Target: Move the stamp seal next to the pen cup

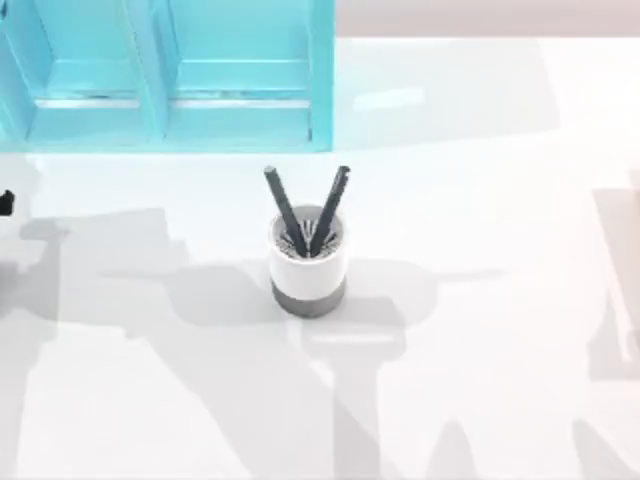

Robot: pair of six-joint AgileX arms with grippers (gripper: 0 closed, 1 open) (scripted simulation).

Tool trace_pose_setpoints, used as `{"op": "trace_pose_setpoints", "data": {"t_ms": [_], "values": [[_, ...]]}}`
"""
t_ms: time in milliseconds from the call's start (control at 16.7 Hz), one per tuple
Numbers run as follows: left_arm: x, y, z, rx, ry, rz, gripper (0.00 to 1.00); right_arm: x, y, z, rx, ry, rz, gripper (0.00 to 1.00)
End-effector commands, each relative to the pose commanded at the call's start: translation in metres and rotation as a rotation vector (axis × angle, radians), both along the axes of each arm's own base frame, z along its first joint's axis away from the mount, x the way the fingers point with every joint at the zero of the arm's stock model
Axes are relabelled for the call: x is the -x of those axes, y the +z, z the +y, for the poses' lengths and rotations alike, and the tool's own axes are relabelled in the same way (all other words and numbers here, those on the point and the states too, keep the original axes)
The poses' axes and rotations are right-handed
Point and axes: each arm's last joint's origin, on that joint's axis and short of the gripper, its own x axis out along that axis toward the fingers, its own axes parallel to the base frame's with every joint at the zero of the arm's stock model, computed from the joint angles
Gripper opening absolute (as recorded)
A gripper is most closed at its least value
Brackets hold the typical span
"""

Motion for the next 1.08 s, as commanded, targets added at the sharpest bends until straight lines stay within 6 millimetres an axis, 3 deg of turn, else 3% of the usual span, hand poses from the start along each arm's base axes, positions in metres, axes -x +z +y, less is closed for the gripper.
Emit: {"op": "trace_pose_setpoints", "data": {"t_ms": [120, 300, 540, 660, 1080], "values": [[-0.007, 0.015, -0.016, 0.0, 0.002, -0.003, 0.0, 0.0, 0.0, 0.0, 0.0, 0.0, 0.0, 1.0], [-0.014, 0.056, -0.057, 0.001, 0.002, 0.007, 0.0, 0.0, 0.0, 0.0, 0.0, 0.0, 0.0, 1.0], [-0.004, 0.114, -0.116, -0.002, -0.001, 0.019, 0.0, 0.0, 0.0, 0.0, 0.0, 0.0, 0.0, 1.0], [0.003, 0.132, -0.132, -0.001, -0.001, 0.004, 0.0, 0.0, 0.0, 0.0, 0.0, 0.0, 0.0, 1.0], [0.004, 0.134, -0.139, 0.0, 0.003, 0.005, 0.0, 0.0, 0.0, 0.0, 0.0, 0.0, 0.0, 1.0]]}}
